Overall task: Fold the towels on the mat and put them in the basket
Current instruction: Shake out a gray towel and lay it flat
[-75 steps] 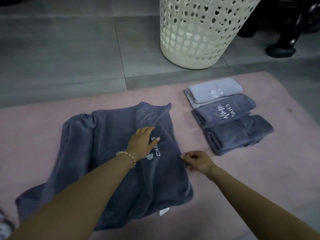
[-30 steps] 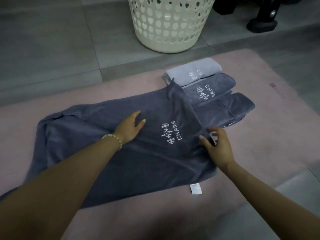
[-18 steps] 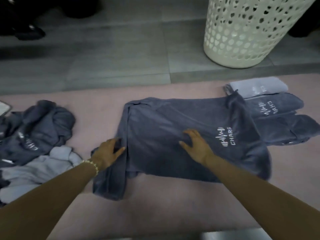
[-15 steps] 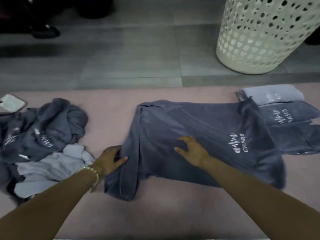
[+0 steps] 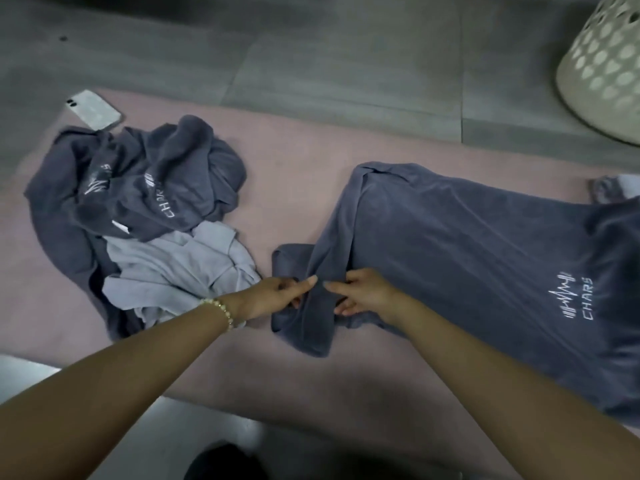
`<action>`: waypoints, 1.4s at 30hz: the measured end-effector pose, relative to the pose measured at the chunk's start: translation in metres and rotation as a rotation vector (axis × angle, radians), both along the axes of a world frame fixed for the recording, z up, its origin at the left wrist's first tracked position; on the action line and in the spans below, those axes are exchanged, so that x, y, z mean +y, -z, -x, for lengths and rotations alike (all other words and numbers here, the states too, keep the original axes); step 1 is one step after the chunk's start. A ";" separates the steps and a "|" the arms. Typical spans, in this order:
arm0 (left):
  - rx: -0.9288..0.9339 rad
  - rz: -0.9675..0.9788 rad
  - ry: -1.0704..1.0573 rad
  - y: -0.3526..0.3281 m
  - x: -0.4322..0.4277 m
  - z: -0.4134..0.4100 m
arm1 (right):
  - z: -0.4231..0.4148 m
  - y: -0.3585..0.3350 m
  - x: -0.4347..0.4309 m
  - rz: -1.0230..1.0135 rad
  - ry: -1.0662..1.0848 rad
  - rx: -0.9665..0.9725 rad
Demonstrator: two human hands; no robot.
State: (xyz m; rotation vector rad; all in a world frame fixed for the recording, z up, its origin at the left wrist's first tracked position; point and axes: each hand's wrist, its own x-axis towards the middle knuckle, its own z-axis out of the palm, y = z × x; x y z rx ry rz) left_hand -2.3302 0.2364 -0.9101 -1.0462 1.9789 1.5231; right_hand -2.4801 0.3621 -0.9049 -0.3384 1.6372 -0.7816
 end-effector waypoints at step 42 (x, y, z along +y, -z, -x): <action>0.370 -0.058 -1.066 -0.064 -0.154 -0.110 | -0.051 0.003 -0.045 0.162 -0.554 0.016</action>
